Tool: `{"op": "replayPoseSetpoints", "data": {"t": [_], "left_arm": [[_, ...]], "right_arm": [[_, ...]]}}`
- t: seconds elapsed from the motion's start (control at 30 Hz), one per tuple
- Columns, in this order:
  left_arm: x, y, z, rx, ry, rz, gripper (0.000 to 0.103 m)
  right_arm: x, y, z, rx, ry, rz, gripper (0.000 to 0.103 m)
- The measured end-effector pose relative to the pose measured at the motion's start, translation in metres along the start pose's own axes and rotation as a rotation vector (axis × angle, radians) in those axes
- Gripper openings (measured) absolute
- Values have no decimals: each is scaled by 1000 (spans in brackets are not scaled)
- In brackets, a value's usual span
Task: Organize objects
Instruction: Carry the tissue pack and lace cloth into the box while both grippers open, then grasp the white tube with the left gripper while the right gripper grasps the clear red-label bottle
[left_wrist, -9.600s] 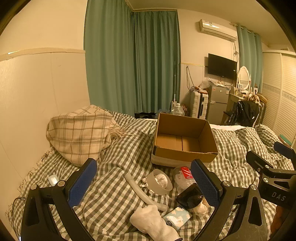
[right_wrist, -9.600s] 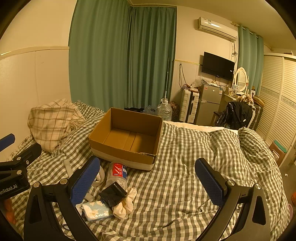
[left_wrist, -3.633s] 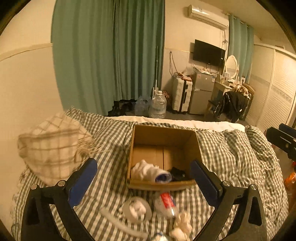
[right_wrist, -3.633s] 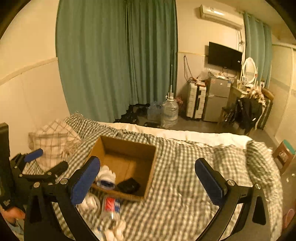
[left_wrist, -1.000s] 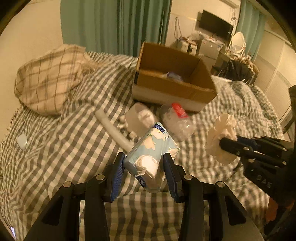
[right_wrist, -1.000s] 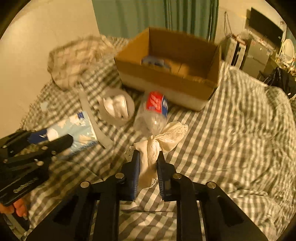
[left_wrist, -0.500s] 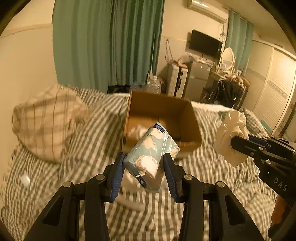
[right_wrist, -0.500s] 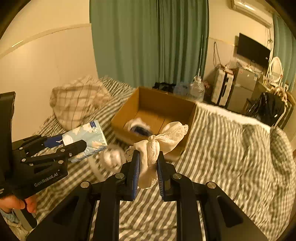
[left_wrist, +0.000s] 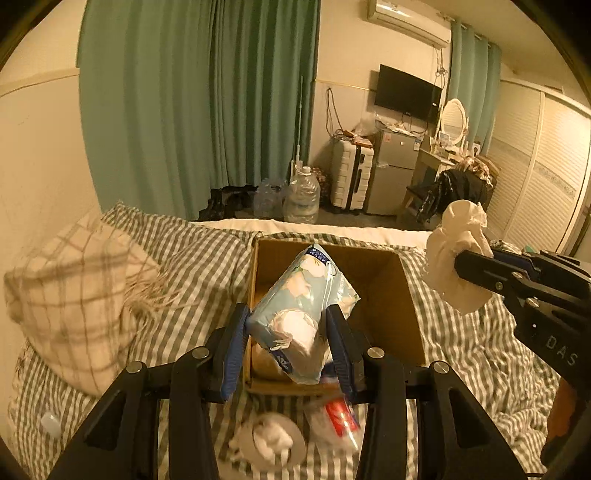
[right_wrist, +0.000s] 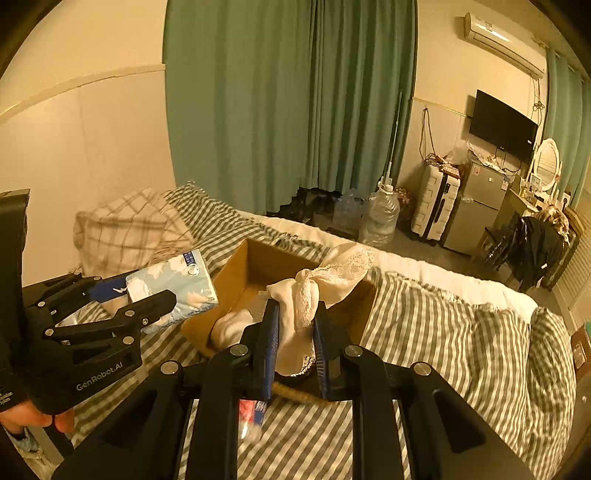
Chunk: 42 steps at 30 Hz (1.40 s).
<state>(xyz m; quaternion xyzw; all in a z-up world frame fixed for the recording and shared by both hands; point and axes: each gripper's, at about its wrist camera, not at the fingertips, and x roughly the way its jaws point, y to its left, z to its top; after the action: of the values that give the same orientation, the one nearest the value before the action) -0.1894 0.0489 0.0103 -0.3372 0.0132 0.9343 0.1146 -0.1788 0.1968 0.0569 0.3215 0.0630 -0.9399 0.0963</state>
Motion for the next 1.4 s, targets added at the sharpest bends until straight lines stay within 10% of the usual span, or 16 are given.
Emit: {"op": "replayPoseSetpoints", "data": {"t": [0.63,0.7,0.73,1.4], "left_arm": [[125,-18,-24,9,169,-46,55],[115,-19,-21,13,156,-42,73],[106,-18,-19,11,141,-34,85],[-127,36,-17,-89,-93,76,103]], "right_arm": [[124,-61,-23,172,100,43,27],[115,-63,-21,201,82,45,72],[107,-63,-18,208,66,38,76],[-128,-9,-10,155,-126,-36,92]]}}
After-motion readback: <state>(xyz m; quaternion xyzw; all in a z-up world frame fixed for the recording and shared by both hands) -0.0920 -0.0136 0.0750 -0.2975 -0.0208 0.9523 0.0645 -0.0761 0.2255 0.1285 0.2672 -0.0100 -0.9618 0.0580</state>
